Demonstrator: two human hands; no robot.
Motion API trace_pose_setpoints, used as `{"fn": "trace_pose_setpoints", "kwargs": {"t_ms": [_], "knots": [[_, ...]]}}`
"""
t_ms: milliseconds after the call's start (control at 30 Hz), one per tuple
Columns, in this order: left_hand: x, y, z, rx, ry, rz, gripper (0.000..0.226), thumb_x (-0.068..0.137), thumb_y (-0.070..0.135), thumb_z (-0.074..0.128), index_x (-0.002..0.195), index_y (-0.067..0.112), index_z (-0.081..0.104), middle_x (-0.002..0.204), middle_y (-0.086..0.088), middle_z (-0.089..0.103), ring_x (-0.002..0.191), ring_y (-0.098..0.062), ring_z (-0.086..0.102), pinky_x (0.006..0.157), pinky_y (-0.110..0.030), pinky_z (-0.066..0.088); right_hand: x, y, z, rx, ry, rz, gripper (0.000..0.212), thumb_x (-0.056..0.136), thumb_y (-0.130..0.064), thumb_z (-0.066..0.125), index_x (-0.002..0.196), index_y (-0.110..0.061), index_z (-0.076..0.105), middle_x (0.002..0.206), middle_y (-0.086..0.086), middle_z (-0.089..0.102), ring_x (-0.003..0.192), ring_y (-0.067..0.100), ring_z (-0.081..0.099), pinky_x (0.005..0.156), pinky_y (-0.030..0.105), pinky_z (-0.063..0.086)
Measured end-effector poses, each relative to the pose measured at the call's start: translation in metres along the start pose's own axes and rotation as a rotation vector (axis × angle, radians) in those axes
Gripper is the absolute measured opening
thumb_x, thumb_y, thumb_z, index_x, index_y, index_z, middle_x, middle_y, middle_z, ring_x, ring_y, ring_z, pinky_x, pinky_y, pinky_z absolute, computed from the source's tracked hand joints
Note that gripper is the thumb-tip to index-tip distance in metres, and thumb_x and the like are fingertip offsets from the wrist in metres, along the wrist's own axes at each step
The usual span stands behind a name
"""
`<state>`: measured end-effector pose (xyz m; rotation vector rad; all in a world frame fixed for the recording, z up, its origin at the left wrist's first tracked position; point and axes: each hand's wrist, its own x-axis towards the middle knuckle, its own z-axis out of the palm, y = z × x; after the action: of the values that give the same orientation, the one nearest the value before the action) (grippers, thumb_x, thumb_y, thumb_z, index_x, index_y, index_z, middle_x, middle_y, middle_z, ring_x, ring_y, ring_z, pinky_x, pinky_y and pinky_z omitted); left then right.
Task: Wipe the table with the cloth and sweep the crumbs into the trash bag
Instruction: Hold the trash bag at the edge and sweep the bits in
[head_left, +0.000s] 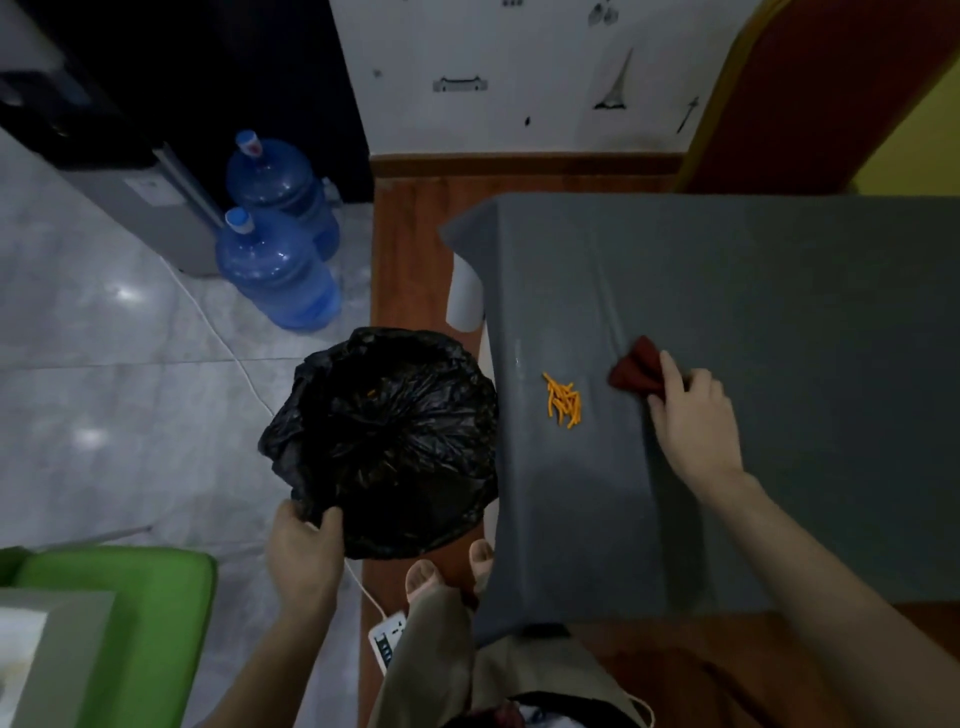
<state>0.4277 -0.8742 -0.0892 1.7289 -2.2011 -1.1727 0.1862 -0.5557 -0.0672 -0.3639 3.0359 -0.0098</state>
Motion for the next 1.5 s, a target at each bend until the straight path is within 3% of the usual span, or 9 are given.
{"fn": "trace_pose_setpoints", "kwargs": {"t_ms": [267,567,700,833,1000,1133,1267,1367,1500], "knots": [[-0.01,0.004,-0.001,-0.011,-0.022,-0.051,0.014,0.084,0.016,0.06,0.088,0.005,0.053,0.077,-0.014,0.058,0.073,-0.033,0.056,0.065,-0.045,0.049,-0.014,-0.083,0.009,0.251,0.003,0.196,0.065,0.096,-0.018,0.051,0.148,0.006,0.02,0.127,0.029,0.043,0.108,0.044,0.049,0.09,0.05,0.044],[-0.02,0.012,-0.005,-0.067,0.008,-0.108,0.014,0.082,0.015,0.062,0.083,0.005,0.051,0.075,-0.015,0.057,0.073,-0.035,0.057,0.066,-0.05,0.052,-0.034,-0.201,0.012,0.338,-0.036,-0.095,0.065,0.097,-0.002,0.047,0.152,-0.002,0.014,0.122,0.019,0.046,0.099,0.027,0.054,0.087,0.033,0.048],[-0.02,0.009,-0.007,-0.091,0.011,-0.107,0.014,0.082,0.014,0.062,0.082,0.005,0.052,0.071,-0.013,0.056,0.073,-0.036,0.058,0.064,-0.049,0.05,-0.028,-0.179,0.002,0.403,0.029,-0.139,0.062,0.096,0.0,0.049,0.151,-0.003,0.022,0.12,0.02,0.047,0.096,0.026,0.055,0.084,0.032,0.05],[-0.018,0.002,-0.005,-0.124,-0.026,-0.155,0.015,0.083,0.015,0.062,0.087,0.004,0.052,0.078,-0.019,0.059,0.077,-0.038,0.06,0.071,-0.056,0.054,-0.013,-0.104,-0.005,0.541,0.141,-0.062,0.035,0.097,-0.026,0.048,0.132,-0.02,0.049,0.112,0.001,0.051,0.093,0.019,0.055,0.081,0.015,0.04],[-0.015,-0.011,0.0,-0.275,-0.091,-0.3,0.018,0.087,0.009,0.06,0.098,-0.002,0.051,0.098,-0.028,0.062,0.092,-0.042,0.063,0.083,-0.06,0.053,-0.01,-0.003,-0.002,0.265,0.152,0.1,0.047,0.09,-0.008,0.059,0.135,-0.015,0.05,0.115,0.024,0.048,0.097,0.043,0.054,0.087,0.049,0.05],[-0.011,-0.022,0.0,-0.371,-0.136,-0.4,0.012,0.089,0.004,0.058,0.098,0.0,0.052,0.106,-0.03,0.063,0.1,-0.044,0.062,0.089,-0.06,0.051,-0.027,0.013,-0.009,0.147,0.162,0.125,0.05,0.089,-0.017,0.062,0.137,-0.01,0.049,0.134,0.031,0.041,0.117,0.048,0.045,0.098,0.056,0.041],[-0.009,-0.031,-0.004,-0.434,-0.162,-0.444,0.012,0.09,-0.001,0.056,0.101,-0.003,0.054,0.097,-0.024,0.062,0.078,-0.033,0.061,0.051,-0.028,0.057,-0.062,-0.038,-0.021,0.295,0.237,-0.159,0.038,0.091,-0.015,0.058,0.128,-0.009,0.054,0.129,0.018,0.049,0.118,0.033,0.049,0.101,0.041,0.038],[-0.006,-0.035,-0.01,-0.434,-0.166,-0.44,0.018,0.088,-0.004,0.055,0.105,-0.01,0.056,0.096,-0.023,0.062,0.069,-0.026,0.058,0.039,-0.018,0.05,-0.105,-0.1,-0.021,0.568,0.016,-0.399,0.022,0.096,-0.024,0.051,0.116,-0.017,0.06,0.108,-0.001,0.06,0.102,0.01,0.057,0.091,0.021,0.043],[0.01,-0.05,-0.019,-0.443,-0.202,-0.445,0.023,0.089,-0.003,0.055,0.109,-0.013,0.055,0.099,-0.023,0.063,0.074,-0.027,0.06,0.048,-0.025,0.055,-0.144,-0.186,0.014,0.844,-0.57,-0.055,0.011,0.092,-0.037,0.056,0.099,-0.029,0.058,0.08,-0.009,0.068,0.078,0.003,0.066,0.075,0.027,0.053]]}}
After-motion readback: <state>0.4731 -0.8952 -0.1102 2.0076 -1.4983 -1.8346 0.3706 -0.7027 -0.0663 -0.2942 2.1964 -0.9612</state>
